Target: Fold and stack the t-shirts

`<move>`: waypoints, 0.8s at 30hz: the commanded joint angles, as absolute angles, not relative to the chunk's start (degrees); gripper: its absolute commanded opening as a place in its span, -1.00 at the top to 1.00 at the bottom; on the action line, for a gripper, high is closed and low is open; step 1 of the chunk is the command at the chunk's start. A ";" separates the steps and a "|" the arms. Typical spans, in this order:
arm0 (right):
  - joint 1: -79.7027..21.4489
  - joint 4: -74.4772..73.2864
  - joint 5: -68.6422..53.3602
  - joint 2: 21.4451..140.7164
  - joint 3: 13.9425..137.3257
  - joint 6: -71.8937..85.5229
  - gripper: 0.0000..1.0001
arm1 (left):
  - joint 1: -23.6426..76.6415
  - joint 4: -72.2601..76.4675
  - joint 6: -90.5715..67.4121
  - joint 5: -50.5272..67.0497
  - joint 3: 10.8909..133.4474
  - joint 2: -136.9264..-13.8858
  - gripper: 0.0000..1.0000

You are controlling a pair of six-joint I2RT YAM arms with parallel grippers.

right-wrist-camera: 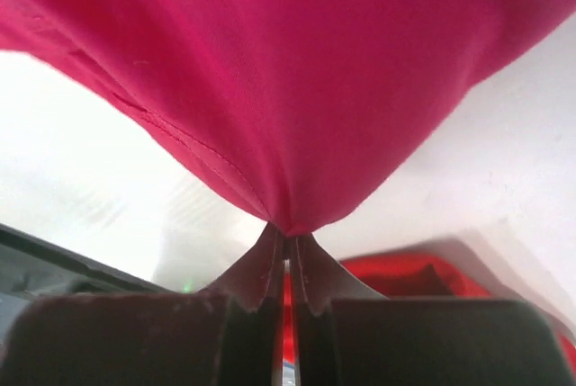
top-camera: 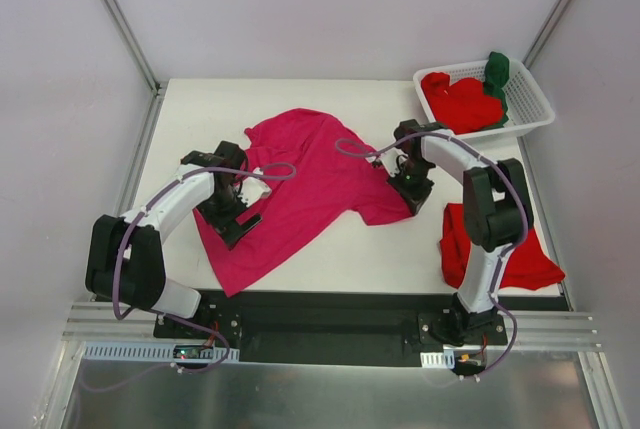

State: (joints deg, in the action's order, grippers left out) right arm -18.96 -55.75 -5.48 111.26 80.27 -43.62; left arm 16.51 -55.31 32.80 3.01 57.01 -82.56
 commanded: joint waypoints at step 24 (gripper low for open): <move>-22.67 -85.86 -11.24 107.22 70.40 -61.78 0.98 | 16.96 -55.55 35.07 2.90 56.95 -79.63 -0.99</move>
State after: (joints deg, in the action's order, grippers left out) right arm -22.17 -72.64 -5.93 106.28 70.78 -56.51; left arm 16.56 -54.61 33.85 2.92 57.45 -81.93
